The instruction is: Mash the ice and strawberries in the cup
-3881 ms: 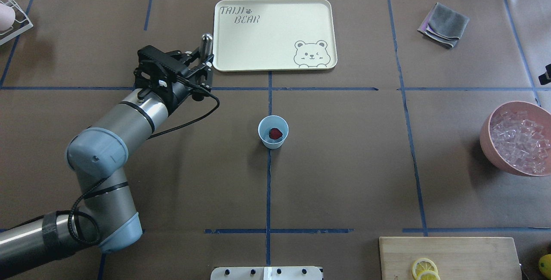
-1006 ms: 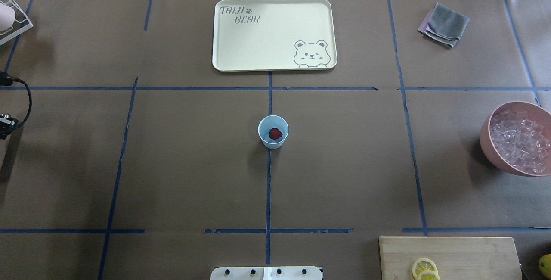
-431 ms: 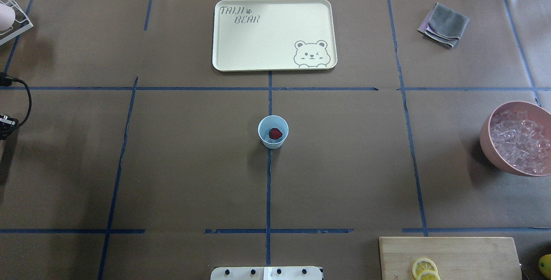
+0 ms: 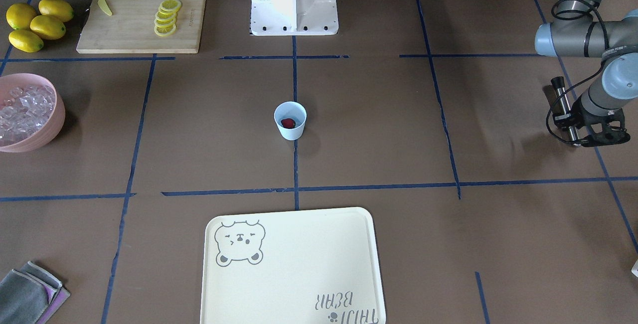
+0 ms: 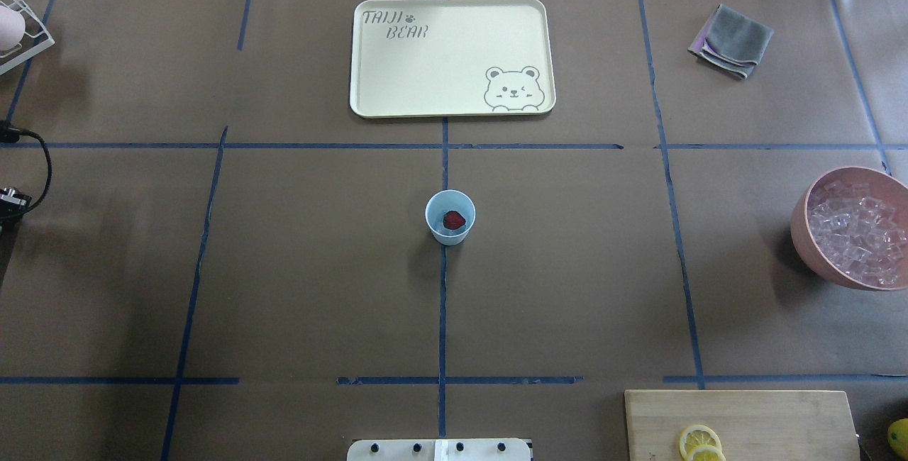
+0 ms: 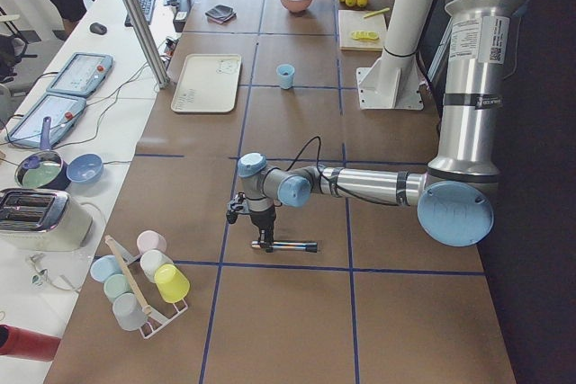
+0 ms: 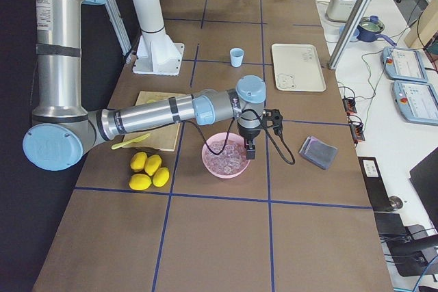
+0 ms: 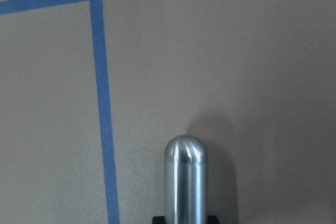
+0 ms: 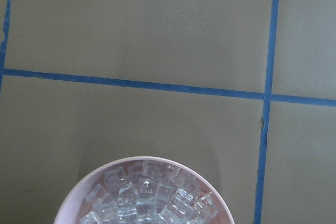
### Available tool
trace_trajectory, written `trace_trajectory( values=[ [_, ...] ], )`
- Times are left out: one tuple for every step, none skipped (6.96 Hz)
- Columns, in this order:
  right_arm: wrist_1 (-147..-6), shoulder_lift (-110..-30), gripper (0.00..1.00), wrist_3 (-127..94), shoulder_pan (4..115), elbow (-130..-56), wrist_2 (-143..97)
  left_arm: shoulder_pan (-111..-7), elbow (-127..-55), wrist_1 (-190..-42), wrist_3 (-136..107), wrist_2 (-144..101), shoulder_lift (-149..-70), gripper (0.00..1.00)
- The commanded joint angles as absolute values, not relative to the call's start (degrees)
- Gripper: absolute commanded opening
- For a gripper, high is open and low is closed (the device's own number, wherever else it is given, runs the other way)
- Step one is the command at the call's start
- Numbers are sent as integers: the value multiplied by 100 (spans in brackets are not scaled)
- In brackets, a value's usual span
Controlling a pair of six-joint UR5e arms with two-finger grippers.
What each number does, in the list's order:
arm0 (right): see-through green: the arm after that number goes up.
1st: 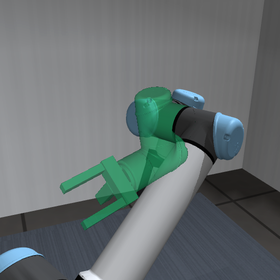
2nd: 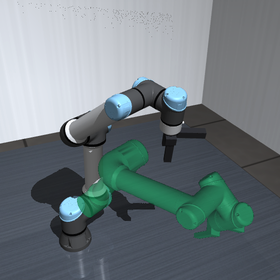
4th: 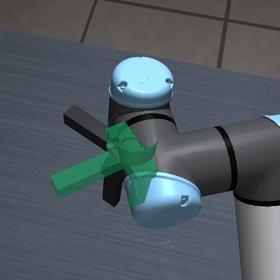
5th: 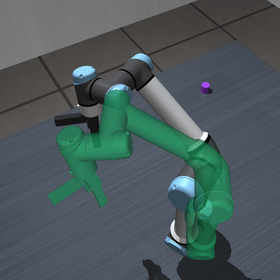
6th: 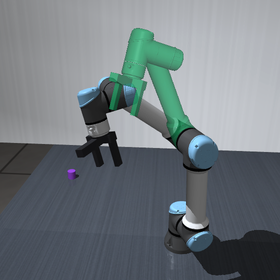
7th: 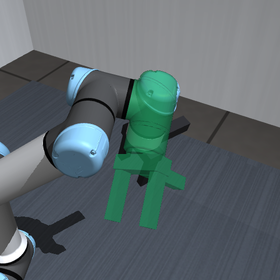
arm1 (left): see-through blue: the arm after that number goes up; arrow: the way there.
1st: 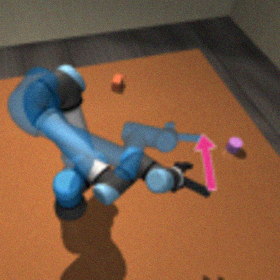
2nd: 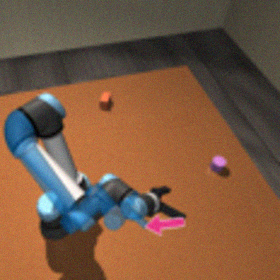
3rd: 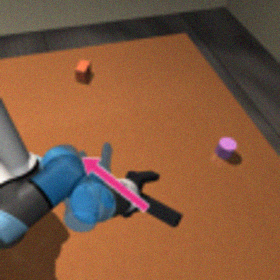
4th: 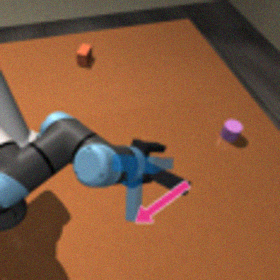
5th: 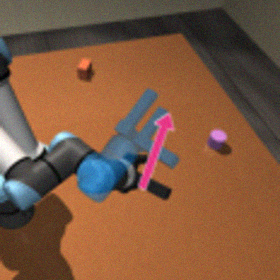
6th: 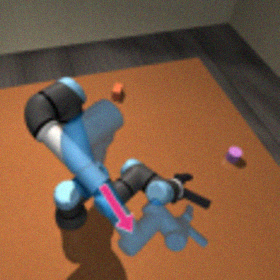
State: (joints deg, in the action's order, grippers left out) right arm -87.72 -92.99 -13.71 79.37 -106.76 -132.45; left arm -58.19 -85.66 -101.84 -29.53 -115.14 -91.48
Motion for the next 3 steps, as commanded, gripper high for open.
trace_trajectory(
  values=[
    [-8771,-9299,100,-1371,7937,-10705,-13254,-5827,-8578,-10239,-2979,-11514,-9176,80],
    [-8771,-9299,100,-1371,7937,-10731,-13263,-5836,-8665,-10239,-2962,-11531,-9141,100],
    [-8771,-9334,100,-1371,7937,-10740,-13263,-5871,-8857,-10239,-2962,-11575,-9106,100]
  ],
)
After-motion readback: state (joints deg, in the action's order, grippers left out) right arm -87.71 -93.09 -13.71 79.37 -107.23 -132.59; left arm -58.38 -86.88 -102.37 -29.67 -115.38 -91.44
